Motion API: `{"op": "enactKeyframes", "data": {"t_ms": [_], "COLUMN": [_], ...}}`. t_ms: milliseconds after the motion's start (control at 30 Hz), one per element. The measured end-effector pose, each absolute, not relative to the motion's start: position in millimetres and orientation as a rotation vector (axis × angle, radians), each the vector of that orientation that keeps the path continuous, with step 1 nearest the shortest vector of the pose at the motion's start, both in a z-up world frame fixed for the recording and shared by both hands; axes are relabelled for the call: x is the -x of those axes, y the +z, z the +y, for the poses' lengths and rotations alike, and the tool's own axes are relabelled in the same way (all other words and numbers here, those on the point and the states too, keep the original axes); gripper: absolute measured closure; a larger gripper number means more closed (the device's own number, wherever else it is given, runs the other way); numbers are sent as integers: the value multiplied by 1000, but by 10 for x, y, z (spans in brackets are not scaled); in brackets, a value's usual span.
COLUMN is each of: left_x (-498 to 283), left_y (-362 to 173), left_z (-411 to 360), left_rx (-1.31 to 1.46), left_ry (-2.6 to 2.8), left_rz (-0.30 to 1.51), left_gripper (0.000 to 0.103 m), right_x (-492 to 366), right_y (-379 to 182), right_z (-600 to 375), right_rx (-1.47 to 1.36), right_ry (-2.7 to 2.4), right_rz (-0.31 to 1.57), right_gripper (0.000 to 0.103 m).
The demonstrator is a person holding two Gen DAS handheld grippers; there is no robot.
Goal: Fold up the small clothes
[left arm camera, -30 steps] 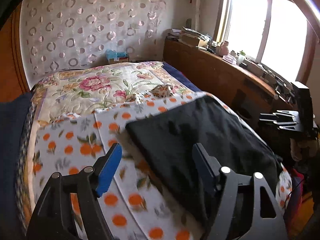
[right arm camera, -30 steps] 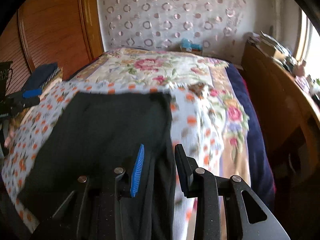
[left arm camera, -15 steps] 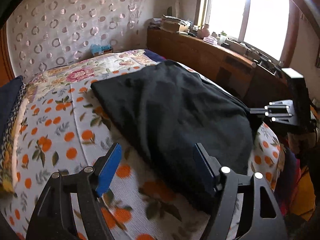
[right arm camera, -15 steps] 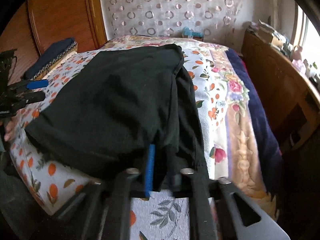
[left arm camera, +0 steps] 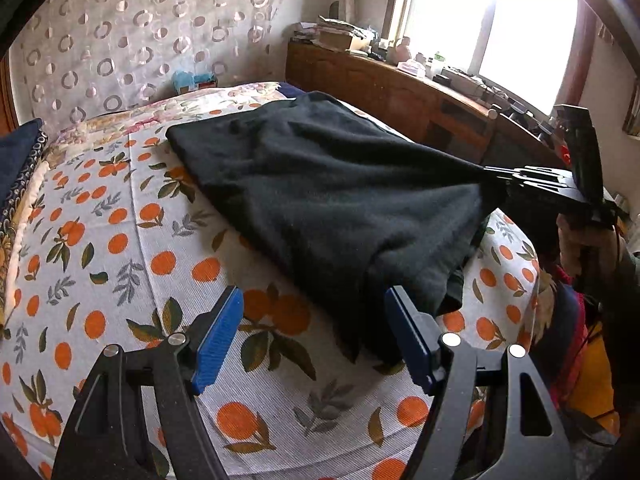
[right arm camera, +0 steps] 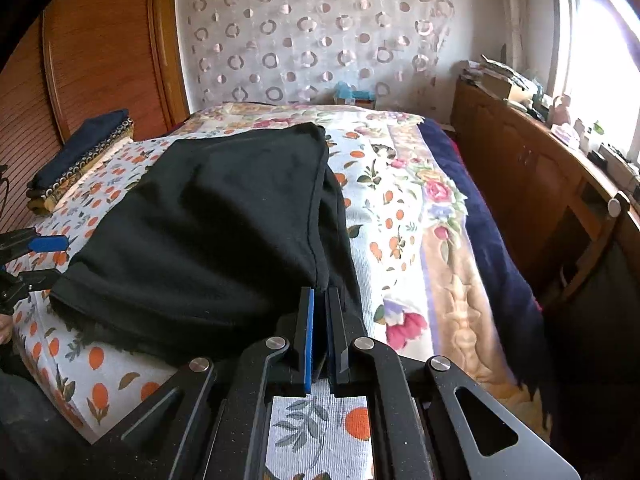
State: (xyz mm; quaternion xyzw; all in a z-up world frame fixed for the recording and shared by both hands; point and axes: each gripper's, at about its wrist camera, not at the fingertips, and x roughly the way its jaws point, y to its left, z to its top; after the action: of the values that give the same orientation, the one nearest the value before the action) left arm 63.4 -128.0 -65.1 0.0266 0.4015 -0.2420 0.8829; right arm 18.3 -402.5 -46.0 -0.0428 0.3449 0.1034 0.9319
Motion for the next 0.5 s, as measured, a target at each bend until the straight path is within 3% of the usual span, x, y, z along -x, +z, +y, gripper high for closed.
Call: {"op": "enactKeyframes", "data": {"t_ms": [167,333,500], "left_x": [-609,-575,-571], "left_y": [-689,-750,-774], "left_z": [-1307,-1356,-1397], "left_rx": [-51,-51,-58], "left_ry": [-518,-544,-549], "left_rz": [852,875,889], "left_gripper": [29,29,29], "right_x": [-298,-396,-447], "right_y": [-538,-637,-690], "right_z": [-4029,-4039,-4092], "right_rx": [84,85,43], "right_ry": [197,153,193], "right_rz": [718,750,782], "right_gripper": [98,64,58]}}
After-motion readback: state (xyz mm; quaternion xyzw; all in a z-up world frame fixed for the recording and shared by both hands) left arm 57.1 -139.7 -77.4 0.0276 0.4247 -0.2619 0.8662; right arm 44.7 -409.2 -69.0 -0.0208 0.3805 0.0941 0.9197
